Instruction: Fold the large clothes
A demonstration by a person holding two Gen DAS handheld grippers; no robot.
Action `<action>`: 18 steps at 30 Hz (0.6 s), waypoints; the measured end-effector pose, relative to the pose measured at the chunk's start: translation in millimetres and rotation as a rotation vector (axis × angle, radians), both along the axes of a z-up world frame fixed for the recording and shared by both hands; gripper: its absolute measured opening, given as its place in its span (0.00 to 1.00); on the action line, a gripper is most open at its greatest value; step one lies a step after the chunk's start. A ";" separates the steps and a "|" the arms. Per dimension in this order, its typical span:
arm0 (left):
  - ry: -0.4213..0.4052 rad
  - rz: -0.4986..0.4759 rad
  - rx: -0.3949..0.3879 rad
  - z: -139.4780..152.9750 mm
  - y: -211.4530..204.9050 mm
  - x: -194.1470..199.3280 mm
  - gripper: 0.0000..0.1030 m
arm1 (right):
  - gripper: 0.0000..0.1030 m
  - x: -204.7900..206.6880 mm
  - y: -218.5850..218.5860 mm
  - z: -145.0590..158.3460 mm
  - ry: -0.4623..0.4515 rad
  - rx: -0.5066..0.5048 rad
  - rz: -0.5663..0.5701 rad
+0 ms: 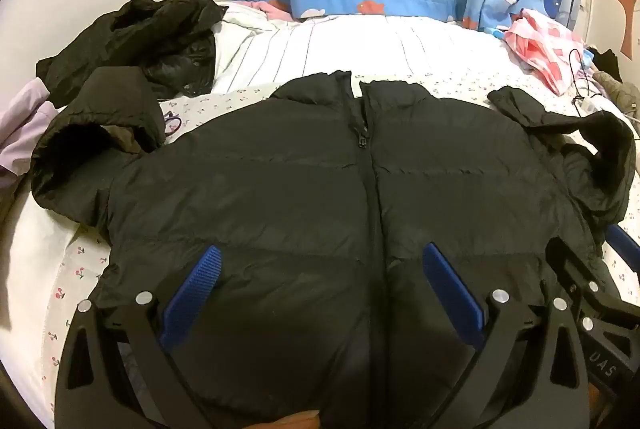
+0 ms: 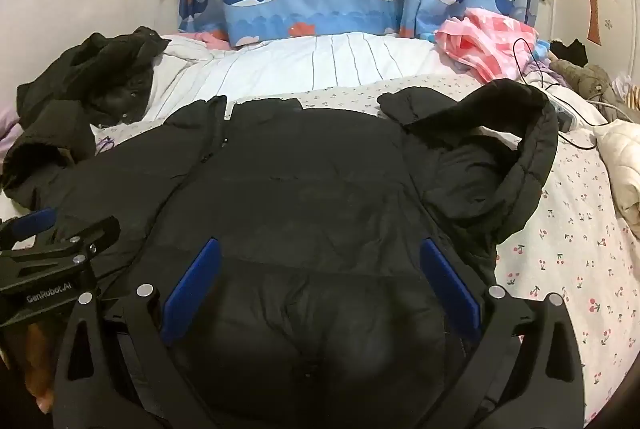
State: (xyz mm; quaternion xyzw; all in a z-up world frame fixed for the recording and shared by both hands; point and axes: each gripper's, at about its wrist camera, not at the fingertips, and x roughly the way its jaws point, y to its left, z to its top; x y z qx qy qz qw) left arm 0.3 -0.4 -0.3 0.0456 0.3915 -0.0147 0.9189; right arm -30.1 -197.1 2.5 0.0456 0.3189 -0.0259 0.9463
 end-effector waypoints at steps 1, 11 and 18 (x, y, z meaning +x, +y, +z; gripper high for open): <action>-0.003 0.000 -0.001 0.2 0.1 -0.1 0.94 | 0.93 -0.6 0.3 0.8 -0.007 -0.004 0.001; -0.003 -0.005 -0.009 3.3 0.5 -2.8 0.94 | 0.93 -2.1 3.2 1.6 -0.004 -0.040 -0.011; 0.024 0.020 -0.051 -0.6 6.8 1.2 0.94 | 0.93 7.0 9.7 -6.8 0.019 -0.054 0.003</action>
